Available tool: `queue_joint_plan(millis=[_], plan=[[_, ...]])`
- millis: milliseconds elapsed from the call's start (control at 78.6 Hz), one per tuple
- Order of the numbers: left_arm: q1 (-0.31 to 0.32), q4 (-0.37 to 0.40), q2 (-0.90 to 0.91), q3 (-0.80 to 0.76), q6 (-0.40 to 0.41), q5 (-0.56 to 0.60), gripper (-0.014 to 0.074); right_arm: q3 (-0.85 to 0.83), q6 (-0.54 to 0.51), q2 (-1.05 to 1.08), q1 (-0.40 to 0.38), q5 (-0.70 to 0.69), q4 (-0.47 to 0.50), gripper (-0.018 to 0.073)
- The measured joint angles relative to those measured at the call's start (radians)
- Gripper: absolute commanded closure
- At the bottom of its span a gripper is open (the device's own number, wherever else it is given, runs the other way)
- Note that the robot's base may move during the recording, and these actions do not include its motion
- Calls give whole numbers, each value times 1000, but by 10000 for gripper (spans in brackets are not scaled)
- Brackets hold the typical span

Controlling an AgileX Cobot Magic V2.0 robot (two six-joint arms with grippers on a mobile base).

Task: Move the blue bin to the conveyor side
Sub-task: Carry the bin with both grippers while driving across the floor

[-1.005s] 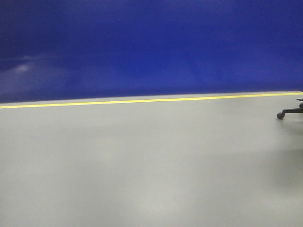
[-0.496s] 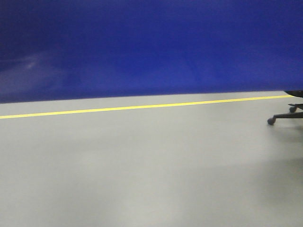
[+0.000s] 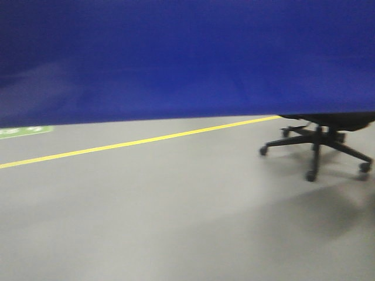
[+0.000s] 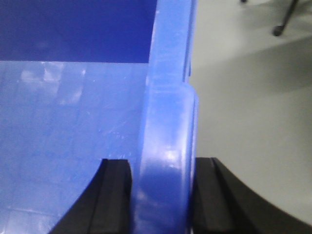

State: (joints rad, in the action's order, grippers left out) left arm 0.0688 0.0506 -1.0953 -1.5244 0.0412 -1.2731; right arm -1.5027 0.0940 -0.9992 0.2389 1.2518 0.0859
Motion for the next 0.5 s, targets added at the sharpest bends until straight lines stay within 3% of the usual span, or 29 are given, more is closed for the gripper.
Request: queue_joint_plan(millis=[496], plan=[[0, 0, 0, 0, 0, 0, 607, 0, 0, 0, 0, -2, 0, 641]])
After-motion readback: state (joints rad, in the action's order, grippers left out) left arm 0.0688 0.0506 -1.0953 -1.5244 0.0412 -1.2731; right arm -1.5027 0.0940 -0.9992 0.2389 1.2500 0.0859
